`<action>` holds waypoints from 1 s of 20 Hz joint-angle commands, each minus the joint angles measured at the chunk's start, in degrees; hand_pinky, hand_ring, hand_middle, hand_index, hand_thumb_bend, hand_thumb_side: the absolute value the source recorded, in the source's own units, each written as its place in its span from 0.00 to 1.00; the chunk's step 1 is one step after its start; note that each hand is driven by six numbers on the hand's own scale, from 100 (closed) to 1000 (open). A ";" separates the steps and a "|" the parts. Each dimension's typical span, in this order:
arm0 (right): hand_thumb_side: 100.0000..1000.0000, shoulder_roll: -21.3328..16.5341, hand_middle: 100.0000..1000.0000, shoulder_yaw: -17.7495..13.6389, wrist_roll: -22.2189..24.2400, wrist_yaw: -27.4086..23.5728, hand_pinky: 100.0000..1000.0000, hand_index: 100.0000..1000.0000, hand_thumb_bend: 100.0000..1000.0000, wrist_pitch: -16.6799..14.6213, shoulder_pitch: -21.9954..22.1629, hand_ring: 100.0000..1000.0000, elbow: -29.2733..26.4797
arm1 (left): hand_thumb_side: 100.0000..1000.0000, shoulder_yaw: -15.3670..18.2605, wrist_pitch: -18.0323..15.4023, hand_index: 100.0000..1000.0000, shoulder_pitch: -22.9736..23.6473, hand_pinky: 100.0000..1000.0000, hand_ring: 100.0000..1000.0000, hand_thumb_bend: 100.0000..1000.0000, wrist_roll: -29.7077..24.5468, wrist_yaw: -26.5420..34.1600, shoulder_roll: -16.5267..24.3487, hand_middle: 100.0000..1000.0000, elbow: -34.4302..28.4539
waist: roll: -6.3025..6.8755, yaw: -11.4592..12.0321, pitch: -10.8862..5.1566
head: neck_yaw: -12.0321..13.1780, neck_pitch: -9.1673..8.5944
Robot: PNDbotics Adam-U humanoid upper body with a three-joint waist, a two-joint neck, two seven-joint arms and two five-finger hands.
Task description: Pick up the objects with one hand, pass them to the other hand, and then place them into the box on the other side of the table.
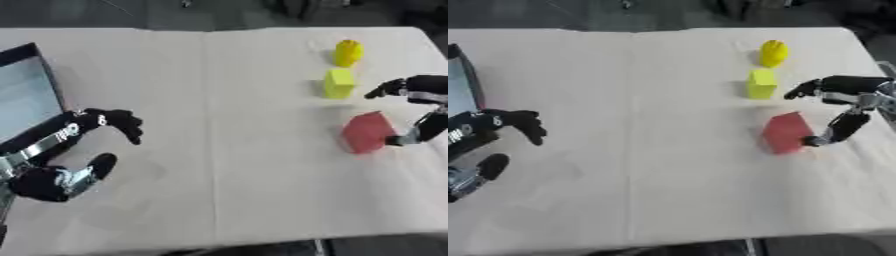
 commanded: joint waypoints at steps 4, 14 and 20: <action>0.27 -0.33 0.84 0.01 -0.80 2.59 0.87 0.93 0.39 -1.18 -1.36 0.88 0.65 | 0.67 0.56 -0.17 0.89 -0.59 1.00 0.76 0.00 -0.42 0.73 0.20 0.61 -0.71 | 0.11 0.00 -0.99 | -0.30 -0.13; 0.30 0.81 0.72 0.15 -2.57 4.18 0.86 0.70 0.35 -1.84 -1.45 0.84 2.07 | 0.67 0.64 -0.14 0.89 -0.58 1.00 0.76 0.00 -0.71 0.99 0.01 0.61 -0.64 | 0.12 0.16 -0.96 | -0.37 -0.13; 0.32 0.83 0.67 -0.52 -6.35 2.68 0.85 0.50 0.32 -1.33 -1.14 0.80 1.37 | 0.67 0.67 -0.11 0.89 -0.53 1.00 0.76 0.00 -0.88 1.10 -0.07 0.60 -0.49 | 0.13 0.09 -0.95 | -0.21 -0.13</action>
